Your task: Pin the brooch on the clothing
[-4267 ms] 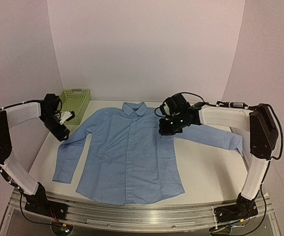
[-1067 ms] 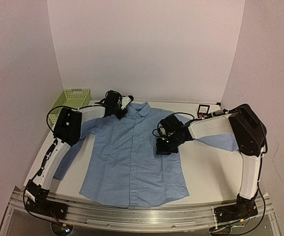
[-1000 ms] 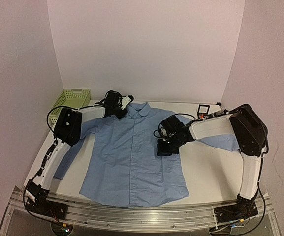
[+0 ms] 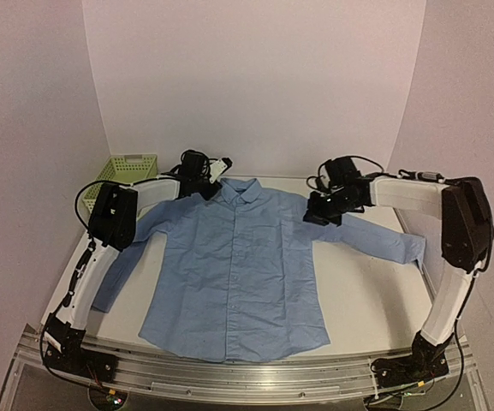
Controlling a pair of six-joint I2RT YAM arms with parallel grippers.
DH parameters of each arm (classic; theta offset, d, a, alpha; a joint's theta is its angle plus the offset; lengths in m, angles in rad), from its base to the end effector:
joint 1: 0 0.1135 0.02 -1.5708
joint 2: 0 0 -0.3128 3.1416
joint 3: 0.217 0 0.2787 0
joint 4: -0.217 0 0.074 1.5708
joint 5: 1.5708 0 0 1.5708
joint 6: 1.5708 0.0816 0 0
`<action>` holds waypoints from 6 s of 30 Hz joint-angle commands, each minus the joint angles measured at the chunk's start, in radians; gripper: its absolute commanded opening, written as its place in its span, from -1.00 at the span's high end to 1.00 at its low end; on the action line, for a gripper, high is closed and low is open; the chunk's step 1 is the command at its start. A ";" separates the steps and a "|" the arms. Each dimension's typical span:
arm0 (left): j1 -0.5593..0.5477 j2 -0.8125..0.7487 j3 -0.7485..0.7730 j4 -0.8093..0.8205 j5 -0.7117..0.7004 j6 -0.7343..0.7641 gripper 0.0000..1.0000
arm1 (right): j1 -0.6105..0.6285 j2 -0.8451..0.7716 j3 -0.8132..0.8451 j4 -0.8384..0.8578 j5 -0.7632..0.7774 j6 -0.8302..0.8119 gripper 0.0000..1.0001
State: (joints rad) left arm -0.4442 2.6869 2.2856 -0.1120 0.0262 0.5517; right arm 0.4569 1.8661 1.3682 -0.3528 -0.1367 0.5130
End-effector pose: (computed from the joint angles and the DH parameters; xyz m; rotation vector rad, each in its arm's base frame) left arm 0.6406 -0.3073 0.1234 1.0094 1.8234 0.0381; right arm 0.4267 0.2221 0.2191 0.0057 2.5028 0.5906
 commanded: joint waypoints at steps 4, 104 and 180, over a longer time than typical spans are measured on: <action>-0.013 -0.213 -0.029 -0.025 0.092 -0.018 0.03 | -0.305 -0.152 -0.119 -0.151 0.176 -0.014 1.00; 0.047 -0.485 -0.653 -0.209 0.118 0.045 -0.03 | -0.382 0.161 0.242 -0.419 0.189 -0.207 1.00; 0.220 -0.246 -0.436 -0.065 -0.120 0.087 0.00 | -0.077 0.772 0.852 -0.161 -0.005 0.024 1.00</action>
State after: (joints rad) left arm -0.2394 2.4603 1.8813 -0.1490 -0.0567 0.6049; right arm 0.3775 2.6046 2.2230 -0.5032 -0.1402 0.5286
